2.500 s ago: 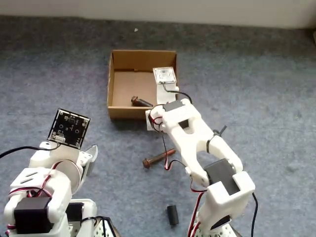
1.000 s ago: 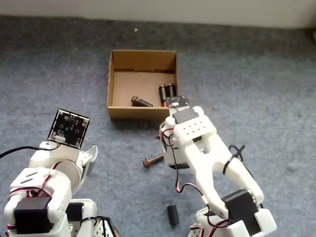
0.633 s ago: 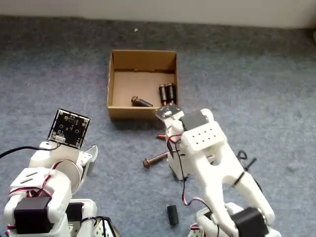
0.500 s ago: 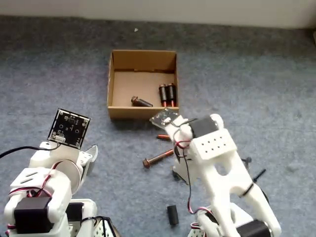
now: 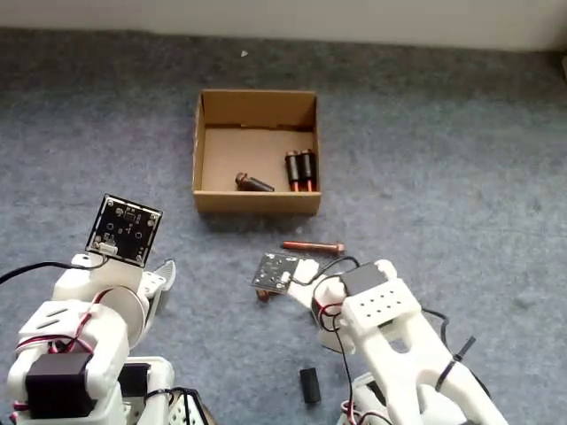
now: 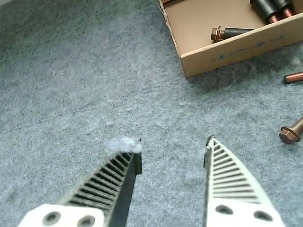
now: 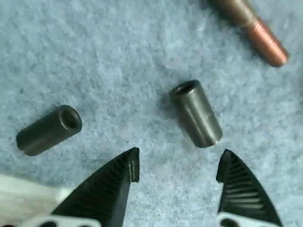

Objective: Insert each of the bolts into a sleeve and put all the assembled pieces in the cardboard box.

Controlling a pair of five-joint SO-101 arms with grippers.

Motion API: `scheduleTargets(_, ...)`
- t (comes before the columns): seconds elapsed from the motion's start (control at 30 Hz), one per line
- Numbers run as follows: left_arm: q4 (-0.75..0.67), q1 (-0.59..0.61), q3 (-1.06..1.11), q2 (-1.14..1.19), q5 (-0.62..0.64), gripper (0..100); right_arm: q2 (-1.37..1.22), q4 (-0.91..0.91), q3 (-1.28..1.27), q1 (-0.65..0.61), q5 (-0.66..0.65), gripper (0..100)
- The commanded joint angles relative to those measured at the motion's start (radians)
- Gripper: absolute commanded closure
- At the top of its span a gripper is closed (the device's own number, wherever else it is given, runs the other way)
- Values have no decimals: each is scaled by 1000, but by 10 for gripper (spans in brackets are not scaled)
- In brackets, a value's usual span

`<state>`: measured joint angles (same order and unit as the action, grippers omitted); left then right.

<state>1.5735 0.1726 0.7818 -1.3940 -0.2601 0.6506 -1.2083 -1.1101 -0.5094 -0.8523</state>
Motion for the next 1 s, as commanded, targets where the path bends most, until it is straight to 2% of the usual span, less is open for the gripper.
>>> scheduleTargets(0.0, 0, 7, -4, -1, -5, 769, -65, 56, 36, -18, -8, 742)
scheduleTargets(0.23, 0, 7, -4, -1, -5, 769, -225, 139, 114, -16, 41, 742)
scheduleTargets(0.4, 2, 7, -4, -1, -5, 769, -242, 145, 150, -25, 44, 742)
scheduleTargets(0.6, 2, 7, -4, -1, -5, 769, -243, 254, 116, -38, 44, 744)
scheduleTargets(0.8, -5, 7, 33, -1, -5, 769, -242, 254, 74, -36, 40, 854)
scheduleTargets(0.97, -5, 8, 30, -1, -5, 769, -243, 249, 48, -28, 40, 867)
